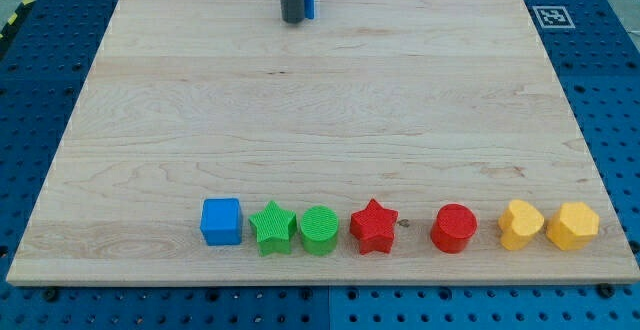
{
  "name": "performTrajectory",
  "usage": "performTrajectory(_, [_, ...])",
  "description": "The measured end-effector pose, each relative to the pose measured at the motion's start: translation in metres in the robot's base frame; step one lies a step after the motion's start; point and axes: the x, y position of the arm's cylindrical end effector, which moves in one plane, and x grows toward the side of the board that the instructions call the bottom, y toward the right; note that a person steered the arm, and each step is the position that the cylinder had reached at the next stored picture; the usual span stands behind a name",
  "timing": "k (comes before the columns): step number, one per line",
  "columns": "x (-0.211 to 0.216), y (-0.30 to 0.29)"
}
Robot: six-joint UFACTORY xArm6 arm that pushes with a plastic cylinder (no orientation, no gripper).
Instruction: Slide the blue cube to the bottom of the blue triangle
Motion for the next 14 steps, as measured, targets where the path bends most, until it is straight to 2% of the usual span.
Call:
performTrajectory(2, [0.145,-0.12])
performTrajectory(3, [0.232,-0.154])
performTrajectory(4, [0.323,-0.155])
performTrajectory(5, [0.353,-0.12])
performTrajectory(7, [0.339,-0.078])
performTrajectory(9, [0.303,-0.023])
performTrajectory(14, [0.158,-0.022])
